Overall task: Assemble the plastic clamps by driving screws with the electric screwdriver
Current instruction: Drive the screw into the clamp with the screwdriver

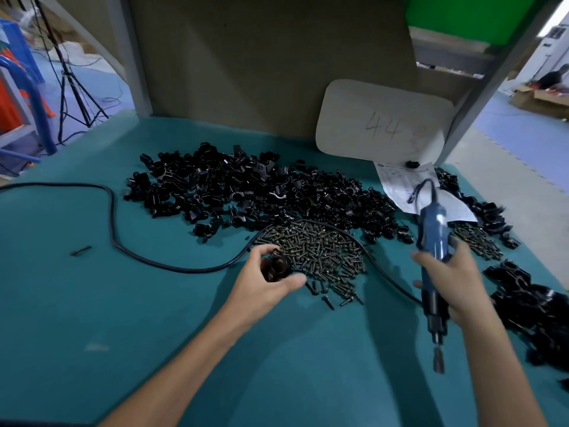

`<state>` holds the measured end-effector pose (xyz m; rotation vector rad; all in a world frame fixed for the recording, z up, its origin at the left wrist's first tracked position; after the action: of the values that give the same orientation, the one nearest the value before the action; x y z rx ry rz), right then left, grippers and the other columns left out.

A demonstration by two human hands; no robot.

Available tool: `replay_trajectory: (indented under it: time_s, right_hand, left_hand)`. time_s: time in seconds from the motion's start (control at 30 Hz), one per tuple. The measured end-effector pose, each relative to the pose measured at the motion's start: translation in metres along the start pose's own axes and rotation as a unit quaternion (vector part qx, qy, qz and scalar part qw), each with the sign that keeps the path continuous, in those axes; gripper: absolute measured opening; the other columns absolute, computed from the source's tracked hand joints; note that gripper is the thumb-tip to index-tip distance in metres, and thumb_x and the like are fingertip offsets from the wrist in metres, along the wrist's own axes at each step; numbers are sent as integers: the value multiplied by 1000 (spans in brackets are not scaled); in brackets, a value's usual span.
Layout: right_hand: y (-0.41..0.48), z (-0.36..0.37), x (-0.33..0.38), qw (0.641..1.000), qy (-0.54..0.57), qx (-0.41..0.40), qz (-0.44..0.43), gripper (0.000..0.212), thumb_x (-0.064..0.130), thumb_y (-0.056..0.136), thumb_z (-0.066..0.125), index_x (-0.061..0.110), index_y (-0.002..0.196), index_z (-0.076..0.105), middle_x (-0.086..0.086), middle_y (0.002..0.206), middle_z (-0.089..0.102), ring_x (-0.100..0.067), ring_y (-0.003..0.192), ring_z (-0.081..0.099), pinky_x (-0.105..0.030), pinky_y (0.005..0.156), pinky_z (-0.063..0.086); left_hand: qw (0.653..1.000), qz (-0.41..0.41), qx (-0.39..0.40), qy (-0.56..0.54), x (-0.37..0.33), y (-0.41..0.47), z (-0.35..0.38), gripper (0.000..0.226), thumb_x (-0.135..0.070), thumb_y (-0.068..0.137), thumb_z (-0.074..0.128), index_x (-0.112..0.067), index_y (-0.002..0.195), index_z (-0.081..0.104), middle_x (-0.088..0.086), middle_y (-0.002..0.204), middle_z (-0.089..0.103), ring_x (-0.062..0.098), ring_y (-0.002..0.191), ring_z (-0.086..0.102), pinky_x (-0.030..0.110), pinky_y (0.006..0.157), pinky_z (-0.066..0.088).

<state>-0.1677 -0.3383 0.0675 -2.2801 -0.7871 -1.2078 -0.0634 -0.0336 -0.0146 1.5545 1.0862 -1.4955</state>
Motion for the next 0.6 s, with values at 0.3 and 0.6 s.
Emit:
replay_trajectory:
  time_s: [0.3,0.6]
  right_hand:
    - [-25,20,-15,936,-338,-57,-75,74,40,91,75,11,150,42,-25,140,48,-44,125,43,-49,105,36]
    - [-87,115,-3,893,-340,123,-270,20,17,99,57,24,118,57,1,107,59,-26,101,60,-37,73,41]
  left_hand:
    - [996,40,-33,74,1,-4,3,35,-66,75,68,-38,96,62,-15,85,70,0,77,65,20,65,47]
    - [985,85,-23,147,0,-6,6,39,-74,84,56,-39,98,64,-13,61,51,1,51,43,17,48,33]
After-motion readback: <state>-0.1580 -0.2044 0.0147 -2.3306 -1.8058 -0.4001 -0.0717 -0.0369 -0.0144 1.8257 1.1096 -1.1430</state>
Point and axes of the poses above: each hand's wrist, its own y-axis towards the middle knuckle, its own z-axis out of the palm, x = y × z, the point moved 2 cm from there along y, towards the middle knuckle
